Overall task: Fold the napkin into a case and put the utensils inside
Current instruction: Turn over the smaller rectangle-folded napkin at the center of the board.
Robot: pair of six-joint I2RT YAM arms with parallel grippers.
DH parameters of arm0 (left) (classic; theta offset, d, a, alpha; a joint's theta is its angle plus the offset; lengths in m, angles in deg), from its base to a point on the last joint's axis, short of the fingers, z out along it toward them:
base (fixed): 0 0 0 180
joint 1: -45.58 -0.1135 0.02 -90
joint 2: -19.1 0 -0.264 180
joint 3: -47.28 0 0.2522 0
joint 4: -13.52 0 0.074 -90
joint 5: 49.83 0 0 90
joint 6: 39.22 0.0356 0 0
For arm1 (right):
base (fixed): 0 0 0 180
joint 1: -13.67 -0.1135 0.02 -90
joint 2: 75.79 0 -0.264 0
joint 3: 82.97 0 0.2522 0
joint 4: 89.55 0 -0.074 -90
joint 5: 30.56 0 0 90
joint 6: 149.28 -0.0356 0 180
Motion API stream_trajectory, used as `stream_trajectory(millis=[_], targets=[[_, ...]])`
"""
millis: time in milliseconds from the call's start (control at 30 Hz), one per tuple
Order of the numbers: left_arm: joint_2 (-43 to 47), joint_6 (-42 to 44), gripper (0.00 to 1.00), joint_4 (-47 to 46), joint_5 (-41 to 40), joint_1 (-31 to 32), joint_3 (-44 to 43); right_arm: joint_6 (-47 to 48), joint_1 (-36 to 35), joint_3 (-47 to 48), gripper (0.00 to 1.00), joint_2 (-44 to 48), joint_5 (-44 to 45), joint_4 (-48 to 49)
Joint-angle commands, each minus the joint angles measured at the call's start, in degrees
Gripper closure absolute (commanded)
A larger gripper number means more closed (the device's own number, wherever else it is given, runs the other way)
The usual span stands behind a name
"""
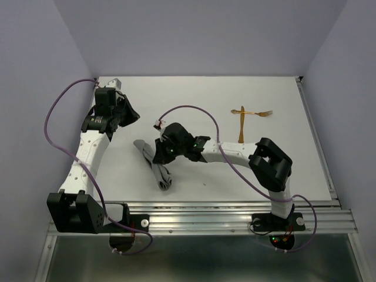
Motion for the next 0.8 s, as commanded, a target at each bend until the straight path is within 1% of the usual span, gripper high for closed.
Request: stream_trajectory(millis=[0, 67, 133, 233, 267, 300, 767], targets=[[2.1, 1.3, 1.0, 0.1, -0.5, -0.4, -1.8, -2.5, 1.1, -1.1, 0.99, 2.1, -10.5, 10.3], [2.0, 1.3, 1.0, 0.0, -0.3, -0.4, -1.6, -4.1, 1.7, -3.3, 0.99, 2.2, -14.6, 14.6], [1.9, 1.3, 1.0, -0.2, -0.1, -0.5, -1.3, -5.7, 3.2, -4.6, 0.99, 2.1, -16.7, 17.9], [1.4, 1.3, 1.0, -0.4, 0.1, -0.5, -1.2, -7.9, 5.0, -6.4, 0.99, 0.6, -22.2, 22.0], [1.3, 1.3, 1.0, -0.5, 0.2, -0.5, -1.2, -8.3, 5.5, -7.0, 0.99, 0.1, -22.2, 23.1], [1.3, 1.2, 1.0, -0.6, 0.2, -0.5, -1.2, -9.3, 5.5, -7.8, 0.99, -0.8, -24.8, 25.2], [0.6, 1.6, 1.0, -1.4, 0.6, -0.5, 0.2, -8.1, 13.2, -11.1, 0.99, -5.6, -34.3, 25.6]])
